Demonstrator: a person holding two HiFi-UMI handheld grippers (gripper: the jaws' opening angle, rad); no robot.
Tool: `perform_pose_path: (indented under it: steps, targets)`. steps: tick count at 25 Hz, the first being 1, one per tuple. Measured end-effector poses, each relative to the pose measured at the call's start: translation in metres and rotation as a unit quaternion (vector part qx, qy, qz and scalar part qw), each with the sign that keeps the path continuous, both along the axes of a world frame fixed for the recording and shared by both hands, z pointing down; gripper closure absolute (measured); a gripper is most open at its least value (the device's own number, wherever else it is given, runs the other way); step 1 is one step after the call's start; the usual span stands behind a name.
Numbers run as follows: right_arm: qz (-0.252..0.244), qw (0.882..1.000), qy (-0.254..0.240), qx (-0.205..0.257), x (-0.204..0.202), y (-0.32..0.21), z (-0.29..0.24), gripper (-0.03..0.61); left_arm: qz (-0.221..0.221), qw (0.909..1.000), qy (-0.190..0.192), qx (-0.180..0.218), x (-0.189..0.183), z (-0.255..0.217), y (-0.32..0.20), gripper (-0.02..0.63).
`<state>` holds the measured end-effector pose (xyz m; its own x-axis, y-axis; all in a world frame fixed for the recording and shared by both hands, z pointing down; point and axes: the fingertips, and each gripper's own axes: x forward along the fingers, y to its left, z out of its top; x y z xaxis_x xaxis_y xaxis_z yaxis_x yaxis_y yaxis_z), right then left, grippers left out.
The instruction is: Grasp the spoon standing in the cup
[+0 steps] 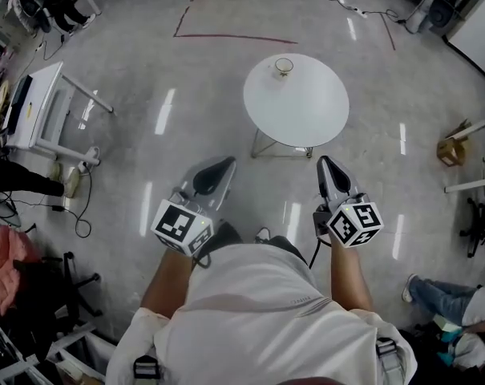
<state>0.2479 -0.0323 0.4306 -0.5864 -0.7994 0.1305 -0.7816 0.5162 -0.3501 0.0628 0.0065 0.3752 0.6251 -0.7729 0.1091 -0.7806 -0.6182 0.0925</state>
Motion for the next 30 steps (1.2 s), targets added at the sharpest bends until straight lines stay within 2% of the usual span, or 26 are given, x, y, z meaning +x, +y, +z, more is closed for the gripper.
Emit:
perform_pose_path:
  steps: [6,12,19,23,27,30]
  targets:
    - [0.009,1.000,0.014,-0.006,-0.014,-0.072,0.016,0.574,0.022,0.9995,0.010,-0.018,-0.008,0.025,-0.075,0.612]
    - [0.029,0.999,0.039,-0.013,-0.032,-0.181,0.022,0.574,0.034,0.9985,0.037,-0.022,-0.033,0.036,-0.200,0.611]
    - [0.026,0.996,0.084,-0.009,-0.097,-0.311,0.003,0.574,0.038,0.9966,0.066,-0.031,-0.101,0.030,-0.337,0.611]
    - [0.026,0.991,0.127,-0.009,-0.124,-0.365,0.005,0.574,0.045,0.9961,0.069,-0.032,-0.126,0.029,-0.392,0.611]
    - [0.011,0.988,0.150,-0.030,-0.133,-0.400,0.018,0.574,0.050,0.9958,0.067,-0.038,-0.127,0.033,-0.430,0.612]
    - [0.001,0.981,0.187,-0.044,-0.118,-0.421,0.034,0.574,0.049,0.9959,0.059,-0.048,-0.108,0.040,-0.449,0.612]
